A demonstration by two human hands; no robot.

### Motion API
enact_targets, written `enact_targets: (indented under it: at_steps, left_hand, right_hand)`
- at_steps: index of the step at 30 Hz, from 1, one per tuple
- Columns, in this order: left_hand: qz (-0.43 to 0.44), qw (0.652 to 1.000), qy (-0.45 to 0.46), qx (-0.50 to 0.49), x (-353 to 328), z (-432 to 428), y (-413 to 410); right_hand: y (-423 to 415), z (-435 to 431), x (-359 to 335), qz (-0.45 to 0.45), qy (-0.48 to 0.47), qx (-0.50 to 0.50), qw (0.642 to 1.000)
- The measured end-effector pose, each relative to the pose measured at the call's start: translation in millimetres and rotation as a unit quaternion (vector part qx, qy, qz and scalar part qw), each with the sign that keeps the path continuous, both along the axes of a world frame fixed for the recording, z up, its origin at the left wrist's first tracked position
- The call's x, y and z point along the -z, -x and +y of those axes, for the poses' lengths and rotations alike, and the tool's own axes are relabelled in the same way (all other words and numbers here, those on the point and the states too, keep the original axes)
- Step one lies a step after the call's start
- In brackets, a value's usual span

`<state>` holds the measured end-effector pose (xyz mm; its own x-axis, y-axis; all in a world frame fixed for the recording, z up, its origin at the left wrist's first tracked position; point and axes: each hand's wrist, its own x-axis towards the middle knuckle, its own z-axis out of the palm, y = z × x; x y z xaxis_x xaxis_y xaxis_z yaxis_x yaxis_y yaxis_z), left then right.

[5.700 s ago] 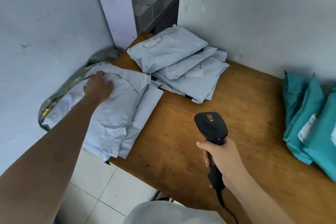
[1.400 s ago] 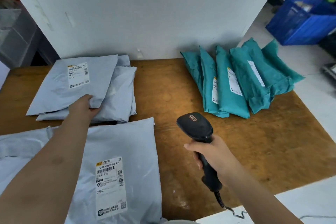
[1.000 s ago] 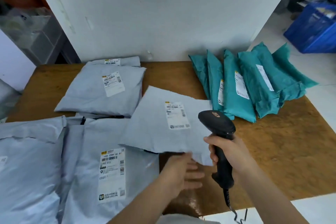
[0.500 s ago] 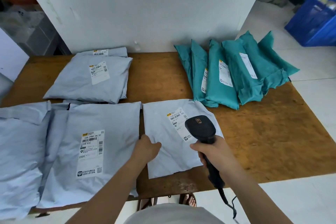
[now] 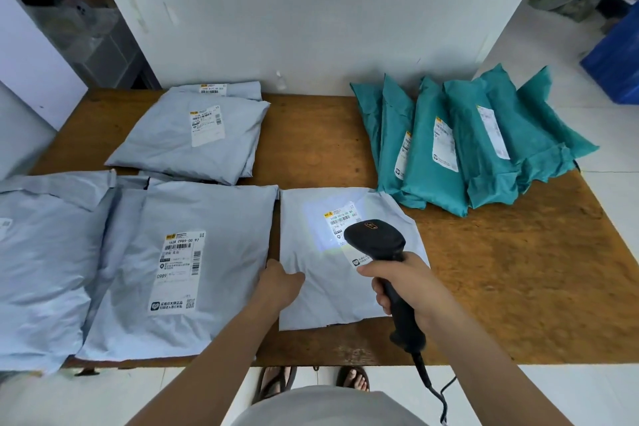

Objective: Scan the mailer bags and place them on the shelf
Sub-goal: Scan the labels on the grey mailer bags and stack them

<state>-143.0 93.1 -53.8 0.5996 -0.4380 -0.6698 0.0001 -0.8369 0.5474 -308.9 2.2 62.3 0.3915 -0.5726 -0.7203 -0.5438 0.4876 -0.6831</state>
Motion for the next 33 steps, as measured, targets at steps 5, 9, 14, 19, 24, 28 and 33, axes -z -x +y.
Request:
enact_targets:
  at_steps: [5,9,14,19,24,28,33]
  left_hand:
    - [0.011,0.999,0.015,-0.040,2,-3,1]
    - [0.017,0.999,0.020,-0.045,4,-7,2]
    - [0.002,0.999,0.003,-0.037,4,-12,4]
    - [0.006,0.997,0.035,-0.063,10,-15,4]
    - [0.015,0.984,0.141,-0.105,-4,-20,1]
    - [-0.014,0.972,0.234,-0.016,-40,-19,-5]
    - [-0.064,0.957,0.283,-0.012,-94,39,-70]
  right_hand:
    - [1,-4,1,0.004,-0.003,0.000,1.000]
    - [2,-5,2,0.009,-0.005,-0.006,1.000]
    - [2,-8,2,0.011,-0.007,-0.005,1.000]
    - [4,-9,3,0.015,-0.009,-0.003,1.000]
    - [-1,-11,-1,0.002,0.008,0.007,1.000]
    - [1,-15,0,-0.014,0.023,0.078,0.997]
    - [-15,-13,3,-0.027,0.023,0.067,0.997]
